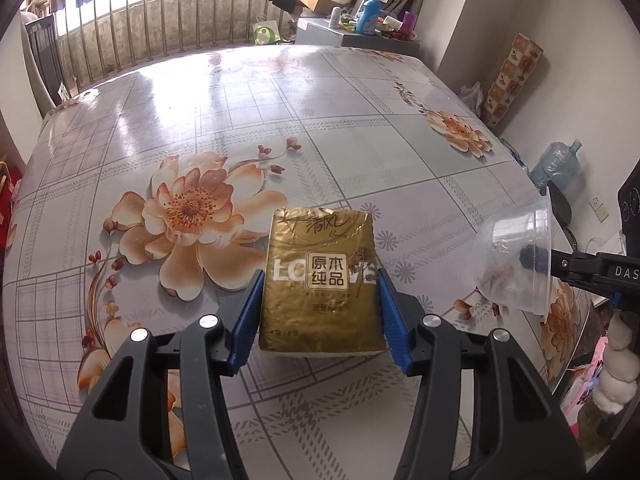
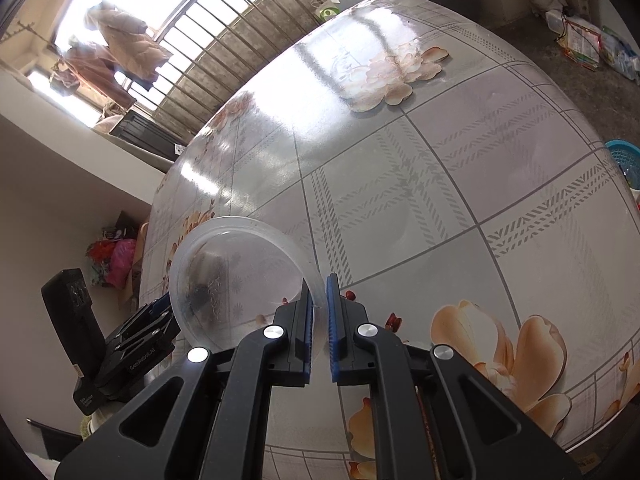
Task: Collect trash
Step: 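Lift the gold packet with the left tool while the right tool holds the cup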
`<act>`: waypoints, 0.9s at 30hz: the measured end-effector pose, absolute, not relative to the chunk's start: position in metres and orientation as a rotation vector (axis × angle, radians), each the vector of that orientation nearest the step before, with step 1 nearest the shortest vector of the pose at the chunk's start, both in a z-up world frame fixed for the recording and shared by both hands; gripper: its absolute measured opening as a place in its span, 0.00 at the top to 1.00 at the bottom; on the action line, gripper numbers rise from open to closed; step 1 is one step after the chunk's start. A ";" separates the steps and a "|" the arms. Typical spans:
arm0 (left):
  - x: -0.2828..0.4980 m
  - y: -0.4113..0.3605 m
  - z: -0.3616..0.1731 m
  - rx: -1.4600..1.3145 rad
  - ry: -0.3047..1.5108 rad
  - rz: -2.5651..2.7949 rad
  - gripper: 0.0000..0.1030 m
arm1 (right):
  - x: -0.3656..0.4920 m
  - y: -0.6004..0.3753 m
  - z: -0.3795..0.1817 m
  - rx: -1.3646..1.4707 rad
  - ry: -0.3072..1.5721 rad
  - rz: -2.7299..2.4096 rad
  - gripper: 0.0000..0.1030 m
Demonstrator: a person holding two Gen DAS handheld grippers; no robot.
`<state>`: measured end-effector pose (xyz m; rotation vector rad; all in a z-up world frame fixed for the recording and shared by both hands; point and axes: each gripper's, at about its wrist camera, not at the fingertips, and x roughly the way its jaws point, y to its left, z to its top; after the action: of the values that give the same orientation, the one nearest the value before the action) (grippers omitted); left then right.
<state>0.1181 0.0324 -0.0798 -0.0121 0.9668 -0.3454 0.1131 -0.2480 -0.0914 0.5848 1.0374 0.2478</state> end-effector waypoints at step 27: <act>0.098 0.023 -0.036 -0.007 0.900 -0.407 0.52 | 0.085 -0.273 -0.075 0.633 0.944 0.247 0.94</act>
<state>0.0976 0.0233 -0.0361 -0.0068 0.9001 -0.4066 0.0851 -0.2727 -0.0751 0.6325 0.9439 0.2474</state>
